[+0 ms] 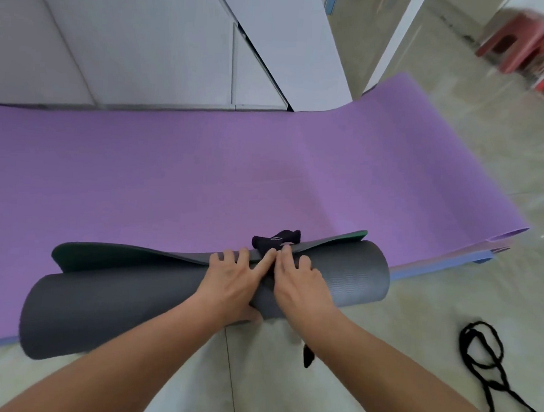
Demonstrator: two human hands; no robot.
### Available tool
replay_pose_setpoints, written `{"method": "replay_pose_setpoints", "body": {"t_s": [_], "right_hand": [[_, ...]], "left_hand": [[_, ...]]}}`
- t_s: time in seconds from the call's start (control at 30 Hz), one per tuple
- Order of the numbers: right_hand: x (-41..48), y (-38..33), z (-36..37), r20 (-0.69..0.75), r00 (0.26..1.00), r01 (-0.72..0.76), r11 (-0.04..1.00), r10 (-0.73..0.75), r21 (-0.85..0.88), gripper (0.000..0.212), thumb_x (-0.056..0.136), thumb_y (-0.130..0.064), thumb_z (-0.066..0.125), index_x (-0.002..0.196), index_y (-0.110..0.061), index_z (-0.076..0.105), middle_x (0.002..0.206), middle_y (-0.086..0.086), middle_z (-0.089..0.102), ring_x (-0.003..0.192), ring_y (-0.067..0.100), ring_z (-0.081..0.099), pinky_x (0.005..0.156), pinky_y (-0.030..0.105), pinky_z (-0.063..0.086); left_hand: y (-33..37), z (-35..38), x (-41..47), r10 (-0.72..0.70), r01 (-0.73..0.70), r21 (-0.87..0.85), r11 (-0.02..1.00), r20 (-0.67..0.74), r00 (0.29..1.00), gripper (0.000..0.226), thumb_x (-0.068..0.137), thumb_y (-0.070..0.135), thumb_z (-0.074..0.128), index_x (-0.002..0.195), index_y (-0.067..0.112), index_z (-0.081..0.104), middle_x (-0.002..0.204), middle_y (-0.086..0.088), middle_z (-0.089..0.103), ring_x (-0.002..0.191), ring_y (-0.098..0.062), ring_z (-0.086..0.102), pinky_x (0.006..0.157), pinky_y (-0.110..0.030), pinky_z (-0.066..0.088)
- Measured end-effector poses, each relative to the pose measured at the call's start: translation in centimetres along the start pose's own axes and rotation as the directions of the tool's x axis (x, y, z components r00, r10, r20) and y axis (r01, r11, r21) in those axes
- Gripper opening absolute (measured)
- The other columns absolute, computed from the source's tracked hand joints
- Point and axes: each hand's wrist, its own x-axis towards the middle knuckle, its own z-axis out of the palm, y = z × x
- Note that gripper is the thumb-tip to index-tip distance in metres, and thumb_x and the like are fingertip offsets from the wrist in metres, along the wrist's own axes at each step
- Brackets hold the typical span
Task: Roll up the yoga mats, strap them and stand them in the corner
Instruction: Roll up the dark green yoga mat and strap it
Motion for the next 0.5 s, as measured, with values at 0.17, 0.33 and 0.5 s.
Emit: {"method": "replay_pose_setpoints", "body": {"t_s": [0.17,0.33,0.5], "right_hand": [[-3.5,3.6,-1.3,0.139,0.973,-0.221,0.563,0.186,0.796,0.048,0.077,-0.017,0.069,0.122,-0.024,0.055,0.12,0.003,0.058,0.094,0.023,0.063,0.081,0.036,0.055],[-5.8,8.0,0.5,0.45,0.884,-0.462,-0.098,-0.125,0.881,0.025,0.078,-0.026,0.082,0.092,-0.009,0.069,0.078,0.004,0.065,0.061,0.012,0.054,0.058,0.022,0.042],[-8.2,11.5,5.8,0.486,0.844,-0.524,-0.154,-0.229,0.838,0.024,0.073,-0.028,0.077,0.086,-0.008,0.071,0.085,0.011,0.072,0.073,0.019,0.064,0.066,0.026,0.048]], "left_hand": [[-0.3,-0.9,0.6,-0.024,0.028,-0.05,0.998,0.073,0.997,0.122,0.059,0.078,0.072,0.15,0.019,0.018,0.134,-0.009,0.049,0.113,-0.033,0.053,0.091,-0.043,0.046],[-1.7,-1.4,2.0,-0.015,0.033,-0.138,0.99,0.127,0.992,0.11,0.052,0.08,0.075,0.133,0.018,0.036,0.122,0.0,0.057,0.102,-0.026,0.058,0.077,-0.037,0.047],[-3.9,-2.7,3.9,-0.029,0.088,-0.281,0.956,0.209,0.978,0.117,0.047,0.079,0.08,0.138,0.019,0.038,0.123,0.0,0.064,0.109,-0.026,0.062,0.086,-0.036,0.049]]}}
